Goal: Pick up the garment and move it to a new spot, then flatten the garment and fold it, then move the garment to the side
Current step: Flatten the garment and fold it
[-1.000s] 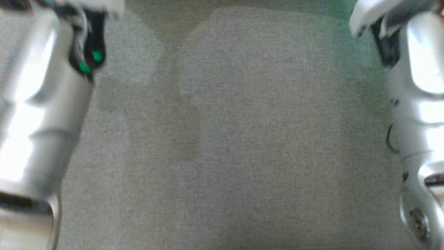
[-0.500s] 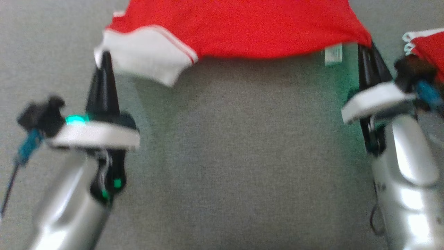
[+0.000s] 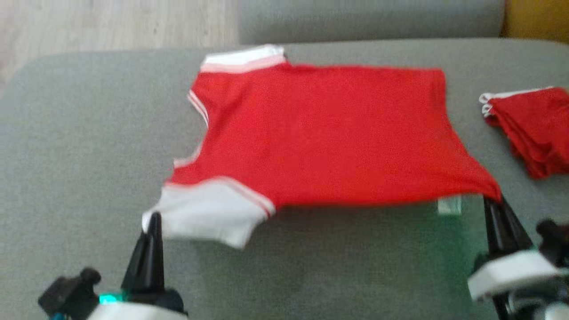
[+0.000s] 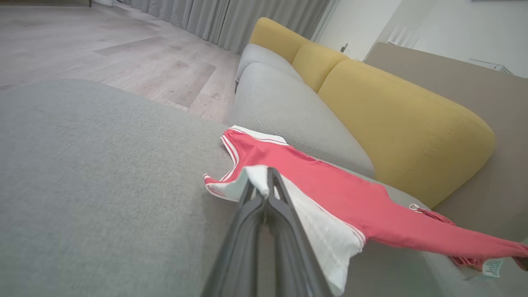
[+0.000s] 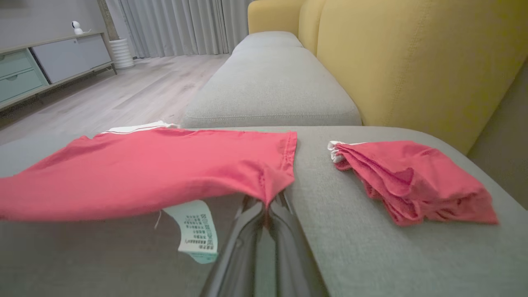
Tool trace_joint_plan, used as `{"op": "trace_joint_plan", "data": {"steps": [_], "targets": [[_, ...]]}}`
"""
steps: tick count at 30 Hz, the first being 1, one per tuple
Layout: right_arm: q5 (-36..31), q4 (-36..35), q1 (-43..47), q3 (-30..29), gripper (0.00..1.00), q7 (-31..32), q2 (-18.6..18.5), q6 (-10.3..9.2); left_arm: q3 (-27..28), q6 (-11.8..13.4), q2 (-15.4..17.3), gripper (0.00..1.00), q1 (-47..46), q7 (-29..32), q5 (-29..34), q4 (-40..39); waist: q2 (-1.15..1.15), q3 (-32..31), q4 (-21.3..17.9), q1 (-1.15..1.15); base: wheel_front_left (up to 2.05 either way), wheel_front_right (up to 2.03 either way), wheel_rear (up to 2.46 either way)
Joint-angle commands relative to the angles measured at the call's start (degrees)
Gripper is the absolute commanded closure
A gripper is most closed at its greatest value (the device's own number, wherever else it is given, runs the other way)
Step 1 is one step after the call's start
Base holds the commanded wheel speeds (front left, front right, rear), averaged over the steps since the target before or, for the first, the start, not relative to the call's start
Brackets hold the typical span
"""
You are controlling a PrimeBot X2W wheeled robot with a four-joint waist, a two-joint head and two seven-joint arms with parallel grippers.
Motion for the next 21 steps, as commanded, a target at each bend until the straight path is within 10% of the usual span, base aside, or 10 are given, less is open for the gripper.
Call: {"op": "trace_joint_plan", "data": {"steps": [1,9,21], "targets": [[0.77,-5.45,2.16,0.88,1.0,1.5,-0.29,-0.04,1.42,1.33,2.29,1.0,0.51,0.76,0.65,-4.28,0.0,-2.66,0.58,0.02,0.0,0.0,0.0],[1.85,-13.97,13.14,0.26,1.0,9.0,-0.28,-0.04,-1.05,4.82,5.81,1.0,8.05,5.22,0.14,-11.6,0.0,-5.03,0.75,0.02,0.0,0.0,0.0],[0.54,-2.76,8.11,1.74,1.0,13.24,-0.27,-0.04,-3.42,0.37,1.31,1.0,2.82,5.65,-1.83,-1.19,0.0,-3.97,0.62,0.02,0.0,0.0,0.0]]}}
